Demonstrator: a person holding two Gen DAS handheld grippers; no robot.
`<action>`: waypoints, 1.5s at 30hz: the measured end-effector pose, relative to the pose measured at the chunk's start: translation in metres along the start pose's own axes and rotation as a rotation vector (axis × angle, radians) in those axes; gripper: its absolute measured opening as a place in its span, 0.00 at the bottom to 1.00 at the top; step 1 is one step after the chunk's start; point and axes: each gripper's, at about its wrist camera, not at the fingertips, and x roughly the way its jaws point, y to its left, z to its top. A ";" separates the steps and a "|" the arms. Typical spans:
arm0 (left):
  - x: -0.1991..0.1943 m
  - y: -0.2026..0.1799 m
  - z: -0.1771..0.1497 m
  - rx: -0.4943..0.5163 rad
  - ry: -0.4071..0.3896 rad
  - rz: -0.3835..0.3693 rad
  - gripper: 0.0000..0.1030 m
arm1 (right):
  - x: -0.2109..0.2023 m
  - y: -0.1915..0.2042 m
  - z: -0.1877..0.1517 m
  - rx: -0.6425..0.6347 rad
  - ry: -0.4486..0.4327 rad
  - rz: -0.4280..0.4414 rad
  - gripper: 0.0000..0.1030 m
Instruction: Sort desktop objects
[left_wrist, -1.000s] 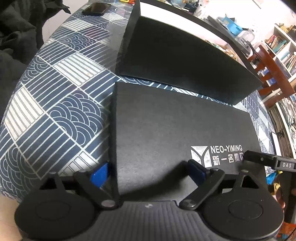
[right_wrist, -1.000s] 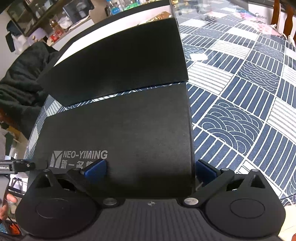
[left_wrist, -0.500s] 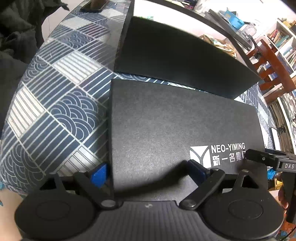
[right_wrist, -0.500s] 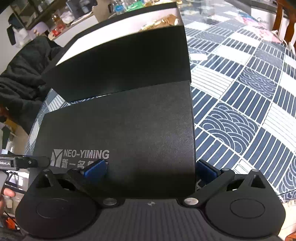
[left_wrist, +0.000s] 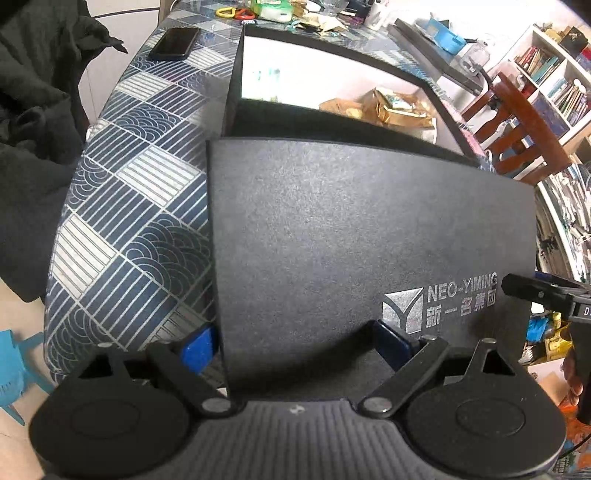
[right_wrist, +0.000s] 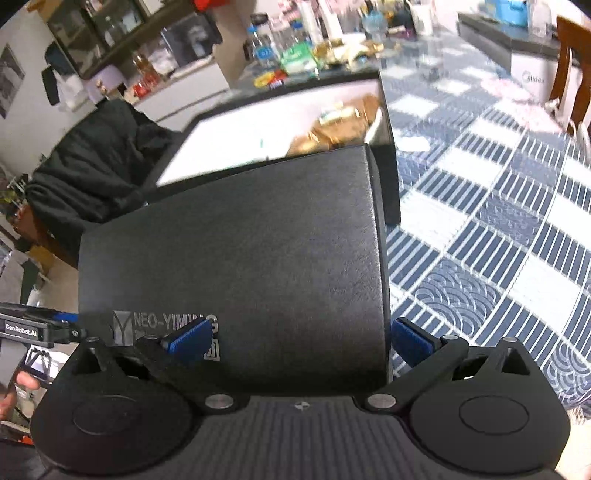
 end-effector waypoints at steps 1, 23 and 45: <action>-0.003 0.000 0.001 0.002 -0.005 -0.001 1.00 | -0.003 0.001 0.003 -0.005 -0.007 0.001 1.00; 0.068 0.031 0.005 -0.002 -0.004 0.006 1.00 | 0.073 -0.018 -0.009 0.071 0.115 -0.046 1.00; 0.069 0.051 -0.046 0.064 -0.276 -0.067 1.00 | 0.070 -0.021 -0.070 0.022 -0.057 0.008 1.00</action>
